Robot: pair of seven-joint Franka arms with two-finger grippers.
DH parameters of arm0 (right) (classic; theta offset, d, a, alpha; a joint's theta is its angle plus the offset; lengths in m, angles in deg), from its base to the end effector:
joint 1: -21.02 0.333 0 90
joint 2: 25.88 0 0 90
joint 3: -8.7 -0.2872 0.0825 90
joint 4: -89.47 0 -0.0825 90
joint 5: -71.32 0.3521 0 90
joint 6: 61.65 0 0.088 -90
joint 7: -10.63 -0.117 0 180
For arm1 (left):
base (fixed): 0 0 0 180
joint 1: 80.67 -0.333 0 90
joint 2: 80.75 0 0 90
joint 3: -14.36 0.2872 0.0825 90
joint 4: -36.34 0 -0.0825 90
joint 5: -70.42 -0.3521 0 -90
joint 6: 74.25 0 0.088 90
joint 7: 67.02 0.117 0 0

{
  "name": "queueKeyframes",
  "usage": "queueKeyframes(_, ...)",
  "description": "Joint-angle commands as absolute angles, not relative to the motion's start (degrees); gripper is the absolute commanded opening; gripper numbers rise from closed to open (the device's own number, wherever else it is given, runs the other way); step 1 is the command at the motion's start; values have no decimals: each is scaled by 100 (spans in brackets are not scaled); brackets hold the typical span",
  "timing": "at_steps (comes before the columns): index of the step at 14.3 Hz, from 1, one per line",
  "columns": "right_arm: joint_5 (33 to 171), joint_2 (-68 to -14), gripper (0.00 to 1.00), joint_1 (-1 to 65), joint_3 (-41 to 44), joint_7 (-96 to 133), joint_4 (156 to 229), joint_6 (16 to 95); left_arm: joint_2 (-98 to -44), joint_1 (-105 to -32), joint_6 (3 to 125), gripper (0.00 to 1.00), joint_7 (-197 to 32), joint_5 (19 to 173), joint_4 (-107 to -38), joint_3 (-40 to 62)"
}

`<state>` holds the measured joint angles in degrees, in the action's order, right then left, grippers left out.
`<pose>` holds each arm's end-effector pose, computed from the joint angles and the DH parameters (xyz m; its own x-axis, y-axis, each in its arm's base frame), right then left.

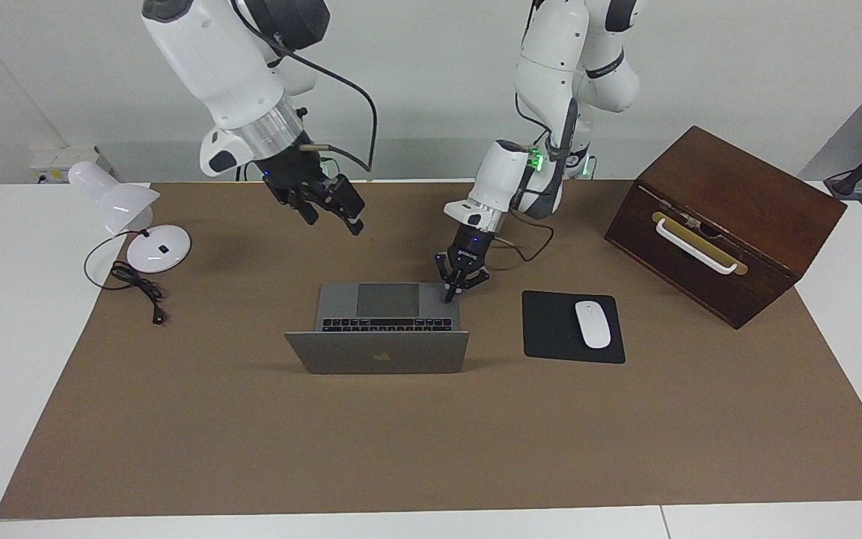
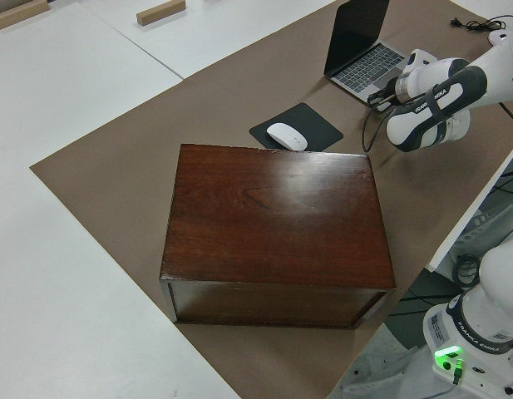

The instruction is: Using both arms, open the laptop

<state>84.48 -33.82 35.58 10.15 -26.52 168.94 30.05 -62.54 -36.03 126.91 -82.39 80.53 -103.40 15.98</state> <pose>0.5449 0.1547 0.5972 0.9149 -0.3963 -0.0762 -0.4030 -0.8875 -0.2233 0.3945 -0.3384 0.2592 0.7544 -0.1402 0.6412 -0.3674 -0.8997 0.2356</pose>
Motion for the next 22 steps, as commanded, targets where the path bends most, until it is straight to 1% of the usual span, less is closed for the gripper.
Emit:
queueKeyframes(1, 7819, -3327, 98, 3298, 976, -1297, 16585, 2230, -6106, -3585, 12596, 0, -8336, 8176, -10288, 1682)
queueKeyframes(4, 7344, -3098, 98, 3009, 967, 144, 16602, 1957, -6316, -3602, 12282, 0, -8652, 8176, -10306, 1682)
queueKeyframes(7, 6360, -3010, 98, 2841, 967, 1903, 16734, 2174, -6685, -3698, 11605, 0, -8775, 8176, -10297, 1691)
queueKeyframes(9, 6305, -2984, 98, 2430, 958, 2598, 17040, 2822, -6975, -3795, 11035, 0, -8811, 8176, -10244, 1691)
queueKeyframes(11, 6436, -2791, 98, 2052, 949, 2891, 17802, 3962, -7221, -3839, 10551, 0, -8916, 8176, -10218, 1700)
queueKeyframes(12, 6707, -2755, 98, 1919, 949, 2796, 18102, 4351, -7327, -3866, 10322, 0, -8925, 8176, -10192, 1709)
queueKeyframes(14, 7244, -2738, 98, 1821, 958, 2314, 18272, 4365, -7581, -3988, 9813, 0, -8934, 8176, -10130, 1709)
queueKeyframes(16, 7281, -2659, 97, 1873, 949, 1620, 18360, 4154, -7836, -4059, 8927, 0, -8934, 8176, -9929, 1752)
queueKeyframes(19, 7281, -2650, 97, 1874, 941, 1529, 18352, 4057, -8179, -4305, 7634, 0, -8890, 7984, -9542, 1788)
queueKeyframes(21, 7281, -2641, 96, 1883, 932, 1477, 18343, 3899, -8381, -4559, 7079, 0, -8890, 7659, -9375, 1779)
queueKeyframes(22, 7281, -2632, 95, 1883, 932, 1398, 18351, 3864, -8487, -4665, 6772, 20, -8873, 7536, -9278, 1779)
